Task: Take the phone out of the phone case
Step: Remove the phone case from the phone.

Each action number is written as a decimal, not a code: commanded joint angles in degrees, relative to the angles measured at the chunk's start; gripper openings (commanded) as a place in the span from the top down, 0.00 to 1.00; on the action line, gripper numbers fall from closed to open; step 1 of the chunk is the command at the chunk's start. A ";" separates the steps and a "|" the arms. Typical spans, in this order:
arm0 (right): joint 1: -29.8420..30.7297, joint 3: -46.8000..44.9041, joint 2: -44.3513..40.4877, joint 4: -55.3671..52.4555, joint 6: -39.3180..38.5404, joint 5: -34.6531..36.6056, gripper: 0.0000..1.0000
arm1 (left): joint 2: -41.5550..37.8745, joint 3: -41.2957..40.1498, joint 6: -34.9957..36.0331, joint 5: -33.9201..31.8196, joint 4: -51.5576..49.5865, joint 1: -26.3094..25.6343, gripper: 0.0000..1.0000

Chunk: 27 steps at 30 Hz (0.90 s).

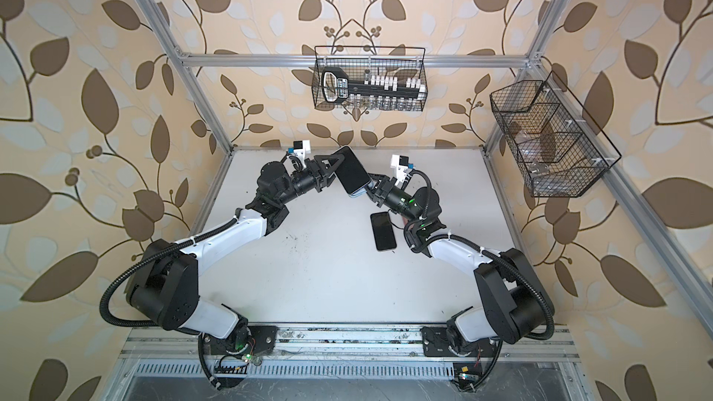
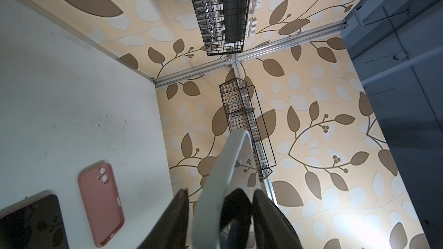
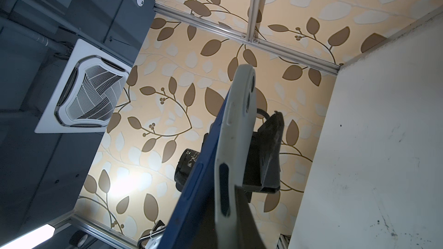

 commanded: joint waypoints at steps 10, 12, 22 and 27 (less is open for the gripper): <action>-0.78 -1.12 0.19 7.63 3.63 1.21 1.00 | -2.30 1.41 3.41 -1.18 -2.04 -0.47 0.28; -0.87 -1.24 0.15 7.25 3.53 1.37 1.00 | -2.66 1.57 3.49 -1.15 -2.36 -0.46 0.23; -1.25 -1.61 0.02 6.99 3.38 1.83 1.00 | -6.13 1.76 4.57 -1.59 -5.00 -0.47 0.01; -1.48 -1.70 -0.46 5.44 2.43 2.31 1.00 | -8.67 2.37 3.88 -2.02 -7.54 -0.47 0.01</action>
